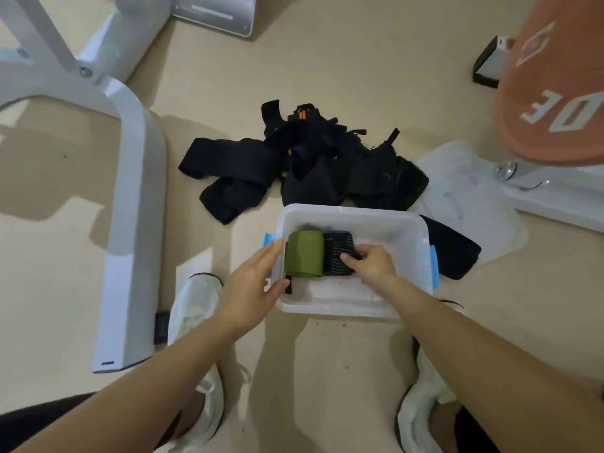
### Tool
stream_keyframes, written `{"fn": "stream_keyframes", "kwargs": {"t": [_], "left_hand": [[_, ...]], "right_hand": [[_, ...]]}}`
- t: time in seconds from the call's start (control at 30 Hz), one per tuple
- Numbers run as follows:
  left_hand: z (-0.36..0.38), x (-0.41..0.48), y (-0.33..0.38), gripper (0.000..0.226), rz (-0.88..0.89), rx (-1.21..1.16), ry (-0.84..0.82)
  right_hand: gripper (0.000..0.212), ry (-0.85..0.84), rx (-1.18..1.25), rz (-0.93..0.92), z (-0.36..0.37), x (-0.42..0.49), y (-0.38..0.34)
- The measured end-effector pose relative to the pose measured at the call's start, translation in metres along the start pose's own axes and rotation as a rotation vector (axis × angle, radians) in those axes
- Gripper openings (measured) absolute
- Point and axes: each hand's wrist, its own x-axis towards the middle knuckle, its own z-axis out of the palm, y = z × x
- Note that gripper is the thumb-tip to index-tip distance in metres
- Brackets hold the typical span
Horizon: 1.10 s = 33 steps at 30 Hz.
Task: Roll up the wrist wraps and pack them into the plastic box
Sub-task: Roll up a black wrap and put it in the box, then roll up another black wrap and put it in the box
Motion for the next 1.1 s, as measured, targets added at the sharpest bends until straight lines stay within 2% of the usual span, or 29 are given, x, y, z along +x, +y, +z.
{"fn": "stream_keyframes", "kwargs": {"t": [0.1,0.17,0.27,0.37,0.4,0.47,0.53,0.57,0.63,0.7,0.87,1.1], "left_hand": [[-0.003,-0.001,0.001,0.068,0.045,0.132,0.125],[-0.005,0.003,0.005,0.062,0.063,0.199,0.193],[-0.008,0.015,0.016,0.056,0.039,0.212,0.22],[-0.012,0.031,0.029,0.056,0.011,0.213,0.216],[-0.013,0.037,0.034,0.056,0.002,0.215,0.208],[-0.017,0.048,0.039,0.059,-0.024,0.21,0.169],[-0.02,0.055,0.042,0.061,-0.054,0.18,0.101],[-0.022,0.056,0.042,0.06,-0.068,0.169,0.07],[-0.026,0.058,0.04,0.055,-0.084,0.161,0.038],[-0.032,0.061,0.037,0.052,-0.08,0.163,0.004],[-0.053,0.073,0.048,0.044,-0.103,0.206,-0.078],[-0.107,0.097,0.1,0.039,0.011,0.243,-0.103]], "right_hand": [[0.038,-0.067,-0.169,-0.038,-0.015,-0.012,-0.006],[0.041,-0.011,-0.262,-0.113,-0.026,-0.027,-0.015],[0.026,0.208,-0.285,-0.298,-0.047,-0.046,-0.031],[0.013,0.451,-0.144,-0.415,-0.076,-0.038,-0.047],[0.015,0.52,-0.103,-0.408,-0.087,-0.028,-0.052],[0.034,0.589,-0.042,-0.329,-0.108,-0.003,-0.061],[0.056,0.495,0.003,-0.175,-0.123,0.025,-0.065],[0.059,0.414,0.029,-0.107,-0.127,0.037,-0.066],[0.04,0.31,0.079,-0.067,-0.13,0.056,-0.068],[0.011,0.288,0.042,-0.121,-0.134,0.063,-0.073],[0.016,0.274,-0.047,-0.294,-0.163,0.037,-0.105],[0.012,0.182,0.179,-0.545,-0.221,-0.049,-0.181]]}}
